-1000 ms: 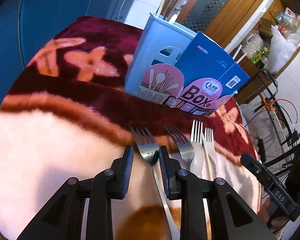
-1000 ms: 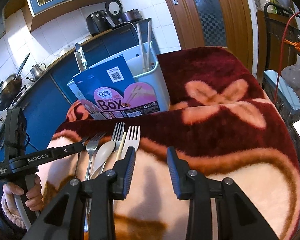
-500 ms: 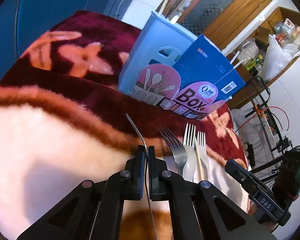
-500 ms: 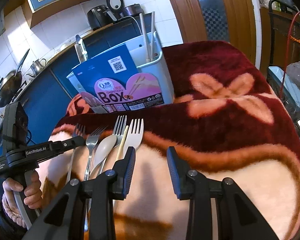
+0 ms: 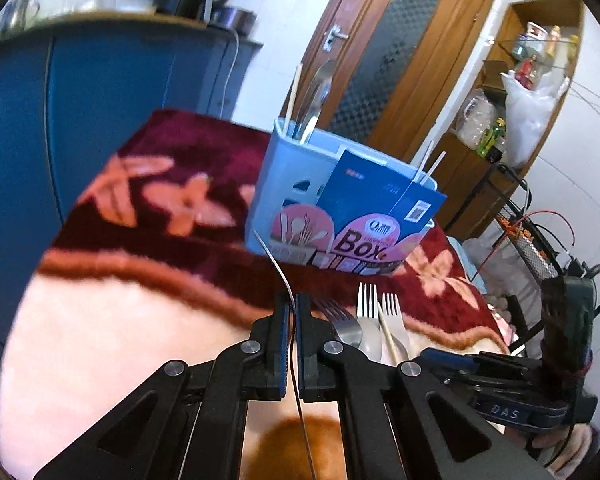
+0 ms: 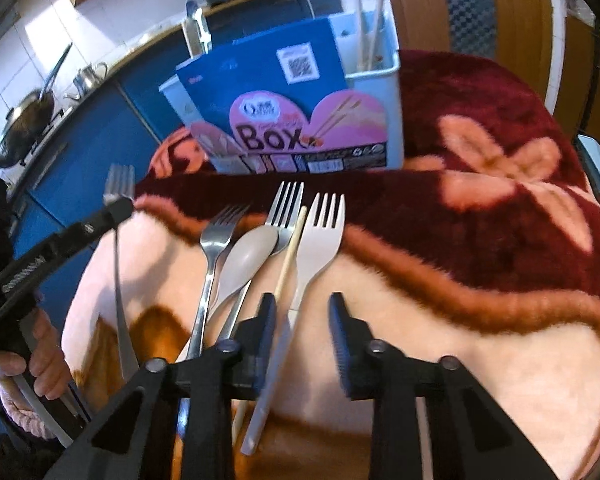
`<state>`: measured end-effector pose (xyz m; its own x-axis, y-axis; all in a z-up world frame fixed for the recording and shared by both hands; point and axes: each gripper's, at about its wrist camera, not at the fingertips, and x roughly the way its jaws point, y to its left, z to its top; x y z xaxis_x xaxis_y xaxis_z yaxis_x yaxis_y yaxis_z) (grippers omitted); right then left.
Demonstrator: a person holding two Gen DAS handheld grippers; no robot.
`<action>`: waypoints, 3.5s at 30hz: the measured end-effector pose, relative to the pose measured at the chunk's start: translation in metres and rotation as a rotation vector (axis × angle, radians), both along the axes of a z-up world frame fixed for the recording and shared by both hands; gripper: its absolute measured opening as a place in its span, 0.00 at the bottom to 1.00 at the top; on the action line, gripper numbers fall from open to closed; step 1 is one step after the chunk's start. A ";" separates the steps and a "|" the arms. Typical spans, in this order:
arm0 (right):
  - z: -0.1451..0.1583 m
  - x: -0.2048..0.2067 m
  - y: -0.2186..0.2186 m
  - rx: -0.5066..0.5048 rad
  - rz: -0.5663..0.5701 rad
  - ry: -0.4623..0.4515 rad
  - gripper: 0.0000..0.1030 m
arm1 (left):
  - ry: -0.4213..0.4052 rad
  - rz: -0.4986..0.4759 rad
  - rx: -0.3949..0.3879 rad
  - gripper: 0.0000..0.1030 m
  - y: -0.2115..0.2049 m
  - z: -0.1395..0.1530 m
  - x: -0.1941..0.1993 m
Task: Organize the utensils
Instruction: 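Grasp a silver fork with the left tool while the right tool grasps a white plastic fork, then carry both forks over the blue caddy and lower them inside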
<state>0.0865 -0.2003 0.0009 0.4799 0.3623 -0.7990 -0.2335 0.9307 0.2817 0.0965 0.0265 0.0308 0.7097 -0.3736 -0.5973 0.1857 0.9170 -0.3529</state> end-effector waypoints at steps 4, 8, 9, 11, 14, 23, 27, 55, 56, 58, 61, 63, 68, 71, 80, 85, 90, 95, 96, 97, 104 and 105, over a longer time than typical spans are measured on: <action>-0.001 0.007 0.003 -0.010 0.009 0.045 0.14 | -0.031 -0.005 0.003 0.02 0.004 0.005 -0.006; -0.001 0.017 0.007 -0.026 0.018 0.095 0.14 | -0.049 -0.008 -0.001 0.02 0.005 0.006 -0.009; -0.002 0.020 0.006 -0.024 0.017 0.107 0.14 | -0.052 -0.008 -0.002 0.02 0.005 0.007 -0.010; -0.003 0.026 0.006 -0.022 0.017 0.141 0.12 | -0.060 -0.012 -0.005 0.02 0.005 0.008 -0.012; -0.004 0.036 0.006 -0.018 0.014 0.188 0.12 | -0.084 -0.017 0.006 0.02 0.004 0.011 -0.015; -0.004 0.042 0.004 -0.010 -0.006 0.238 0.11 | -0.122 -0.011 0.002 0.02 0.003 0.024 -0.031; -0.005 0.035 -0.003 0.049 -0.045 0.202 0.08 | -0.154 -0.015 0.010 0.02 0.002 0.031 -0.041; 0.076 -0.066 -0.030 0.114 -0.197 -0.528 0.08 | -0.366 0.091 0.047 0.02 0.005 0.110 -0.040; 0.077 -0.065 -0.032 0.113 -0.198 -0.532 0.08 | -0.377 0.092 0.049 0.02 0.004 0.114 -0.037; 0.077 -0.058 -0.036 0.113 -0.197 -0.541 0.08 | -0.410 0.097 0.053 0.01 0.002 0.124 -0.029; 0.078 -0.051 -0.037 0.104 -0.190 -0.546 0.08 | -0.451 0.119 0.066 0.02 -0.002 0.139 -0.015; 0.078 -0.045 -0.039 0.102 -0.181 -0.553 0.08 | -0.482 0.131 0.068 0.02 -0.003 0.148 -0.004; 0.082 -0.033 -0.043 0.088 -0.160 -0.558 0.08 | -0.504 0.153 0.094 0.02 -0.011 0.158 0.021; 0.089 -0.024 -0.044 0.072 -0.150 -0.579 0.08 | -0.487 0.151 0.116 0.02 -0.017 0.155 0.036; 0.110 0.013 -0.049 0.079 -0.153 -0.657 0.08 | -0.392 0.138 0.140 0.02 -0.022 0.122 0.067; 0.113 0.046 -0.044 0.097 -0.149 -0.711 0.08 | -0.344 0.103 0.162 0.01 -0.024 0.102 0.079; 0.110 0.075 -0.035 0.099 -0.169 -0.768 0.08 | -0.319 0.064 0.145 0.01 -0.025 0.087 0.092; 0.098 0.094 -0.031 0.119 -0.184 -0.767 0.08 | -0.284 0.023 0.119 0.01 -0.025 0.076 0.101; 0.093 0.096 -0.030 0.121 -0.184 -0.758 0.08 | -0.278 0.016 0.119 0.01 -0.026 0.075 0.103; 0.090 0.096 -0.029 0.116 -0.182 -0.753 0.08 | -0.272 0.009 0.113 0.01 -0.026 0.073 0.103; 0.080 0.091 -0.028 0.073 -0.170 -0.726 0.08 | -0.234 -0.020 0.077 0.02 -0.028 0.062 0.108; 0.080 0.090 -0.029 0.073 -0.172 -0.724 0.08 | -0.227 -0.021 0.078 0.02 -0.029 0.061 0.109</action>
